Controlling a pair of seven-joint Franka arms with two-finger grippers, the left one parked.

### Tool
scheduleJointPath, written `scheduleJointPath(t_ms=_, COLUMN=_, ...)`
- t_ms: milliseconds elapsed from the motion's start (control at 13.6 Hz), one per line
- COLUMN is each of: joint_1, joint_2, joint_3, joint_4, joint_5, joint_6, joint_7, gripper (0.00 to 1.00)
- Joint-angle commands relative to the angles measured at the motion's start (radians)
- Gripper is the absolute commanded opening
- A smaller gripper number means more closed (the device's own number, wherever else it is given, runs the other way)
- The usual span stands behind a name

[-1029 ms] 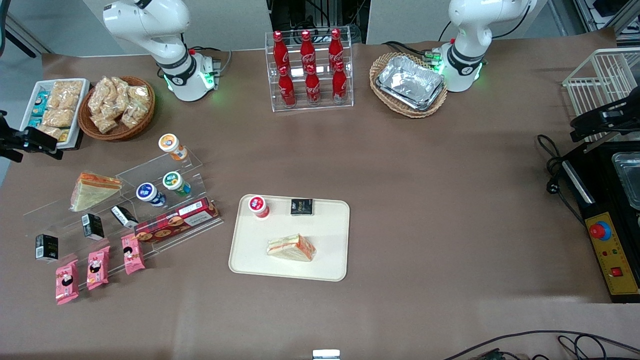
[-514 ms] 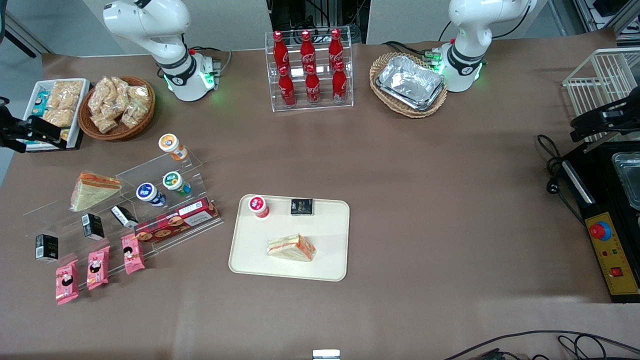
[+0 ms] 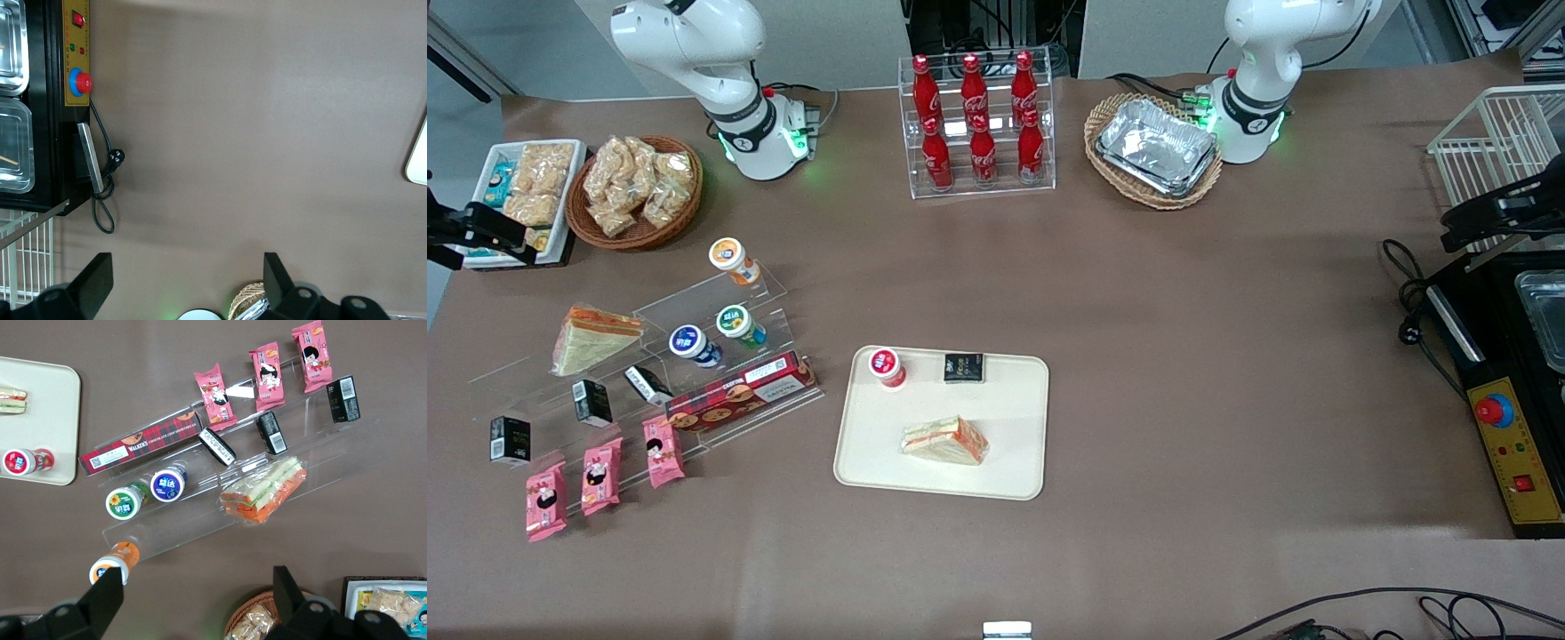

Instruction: Place sandwich on tray

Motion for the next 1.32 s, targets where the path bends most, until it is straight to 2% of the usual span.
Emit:
scheduleJointPath(t_ms=0, joint_1=-0.018, joint_2=0.043, joint_3=0.015, joint_4=0.054, joint_5=0.008, joint_6=-0.006, joint_7=0.01, gripper=1.0)
scheduleJointPath(t_ms=955, joint_1=-0.013, joint_2=0.111, joint_3=0.01, joint_4=0.073, joint_5=0.009, joint_6=0.004, joint_7=0.017, gripper=1.0)
scheduleJointPath(t_ms=1249, joint_1=-0.004, joint_2=0.116, joint_3=0.015, joint_4=0.073, joint_5=0.031, joint_6=0.004, joint_7=0.017, gripper=1.0)
